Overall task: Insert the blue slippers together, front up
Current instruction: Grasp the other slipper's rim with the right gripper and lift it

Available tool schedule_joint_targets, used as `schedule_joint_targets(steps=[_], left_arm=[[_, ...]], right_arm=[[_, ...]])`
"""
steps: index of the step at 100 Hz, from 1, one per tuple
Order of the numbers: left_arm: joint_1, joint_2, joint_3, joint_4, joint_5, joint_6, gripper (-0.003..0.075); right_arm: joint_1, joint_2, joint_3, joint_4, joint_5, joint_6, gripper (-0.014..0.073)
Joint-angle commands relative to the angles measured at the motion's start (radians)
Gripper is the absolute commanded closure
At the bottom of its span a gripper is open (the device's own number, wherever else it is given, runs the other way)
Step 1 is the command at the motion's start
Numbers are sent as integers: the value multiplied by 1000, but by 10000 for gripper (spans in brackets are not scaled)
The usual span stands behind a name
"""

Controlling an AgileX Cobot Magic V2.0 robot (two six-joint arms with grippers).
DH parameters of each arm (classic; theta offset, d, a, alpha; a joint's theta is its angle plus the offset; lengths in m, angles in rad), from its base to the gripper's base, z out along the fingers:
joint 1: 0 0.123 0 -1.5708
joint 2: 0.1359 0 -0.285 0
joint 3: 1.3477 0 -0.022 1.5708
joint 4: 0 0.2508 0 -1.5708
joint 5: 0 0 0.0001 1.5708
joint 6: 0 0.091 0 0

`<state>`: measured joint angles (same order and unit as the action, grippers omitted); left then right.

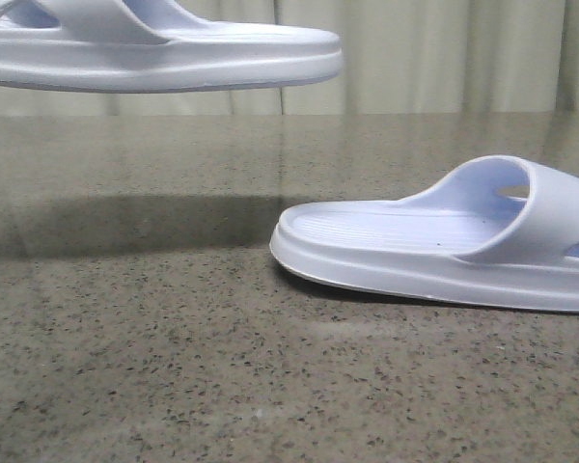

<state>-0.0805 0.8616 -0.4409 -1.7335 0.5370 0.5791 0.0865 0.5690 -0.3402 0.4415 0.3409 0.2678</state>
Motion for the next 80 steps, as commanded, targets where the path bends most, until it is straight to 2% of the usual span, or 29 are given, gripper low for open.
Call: schedule_joint_targets(steps=[1,80], left_arm=[[-5,-5,-28,-40,41,-9,695],[-5,-5,-28,-31,46,-9,695]], right_arm=[[-4,17,-35,10,-74,15,237],[-4,186,-33,44,-85,15,237]])
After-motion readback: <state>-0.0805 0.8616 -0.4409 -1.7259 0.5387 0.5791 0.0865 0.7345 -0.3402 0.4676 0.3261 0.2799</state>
